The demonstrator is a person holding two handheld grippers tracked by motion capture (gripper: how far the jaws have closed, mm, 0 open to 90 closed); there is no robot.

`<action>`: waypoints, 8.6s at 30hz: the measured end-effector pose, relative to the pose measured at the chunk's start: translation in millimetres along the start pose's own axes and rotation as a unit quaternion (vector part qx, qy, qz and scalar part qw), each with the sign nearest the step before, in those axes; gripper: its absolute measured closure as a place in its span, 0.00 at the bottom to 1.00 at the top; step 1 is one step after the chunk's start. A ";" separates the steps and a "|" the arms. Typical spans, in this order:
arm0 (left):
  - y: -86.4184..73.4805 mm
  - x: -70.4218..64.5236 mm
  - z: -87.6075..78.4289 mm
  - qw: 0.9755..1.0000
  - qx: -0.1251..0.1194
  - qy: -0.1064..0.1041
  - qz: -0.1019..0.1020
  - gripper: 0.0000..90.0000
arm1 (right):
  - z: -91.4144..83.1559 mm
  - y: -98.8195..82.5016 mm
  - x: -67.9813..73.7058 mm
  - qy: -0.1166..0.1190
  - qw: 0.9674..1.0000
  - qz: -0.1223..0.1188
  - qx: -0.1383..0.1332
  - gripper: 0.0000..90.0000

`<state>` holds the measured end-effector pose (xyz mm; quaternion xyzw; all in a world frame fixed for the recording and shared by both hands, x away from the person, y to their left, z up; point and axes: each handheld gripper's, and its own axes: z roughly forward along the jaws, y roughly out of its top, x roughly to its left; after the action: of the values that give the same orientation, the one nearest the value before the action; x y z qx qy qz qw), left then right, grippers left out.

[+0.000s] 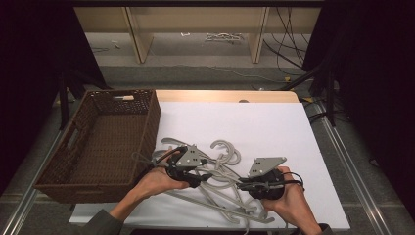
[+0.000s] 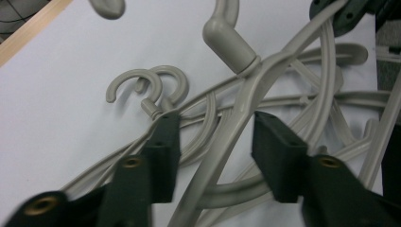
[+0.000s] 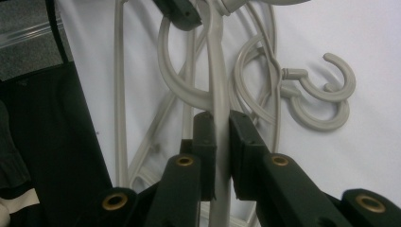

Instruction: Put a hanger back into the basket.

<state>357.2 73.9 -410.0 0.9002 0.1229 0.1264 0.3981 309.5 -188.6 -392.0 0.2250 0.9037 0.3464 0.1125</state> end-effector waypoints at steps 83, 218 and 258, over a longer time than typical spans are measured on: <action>-67.4 162.2 -231.0 0.942 -0.063 0.252 -0.215 0.91 | -2.5 -32.4 -15.0 -0.105 0.967 0.137 -0.188 0.26; -79.5 -22.2 -119.4 0.938 -0.240 0.150 -0.201 0.18 | 14.2 -35.7 -12.0 -0.080 0.973 0.137 -0.168 0.24; -96.0 -39.7 -90.8 0.949 -0.226 0.161 -0.147 0.18 | 46.4 -31.9 -37.6 -0.069 0.992 0.102 -0.029 0.34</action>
<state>278.8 186.0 -427.9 0.7261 0.2846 0.2344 0.5803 348.5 -201.1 -446.0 0.3358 0.8559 0.3656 0.1449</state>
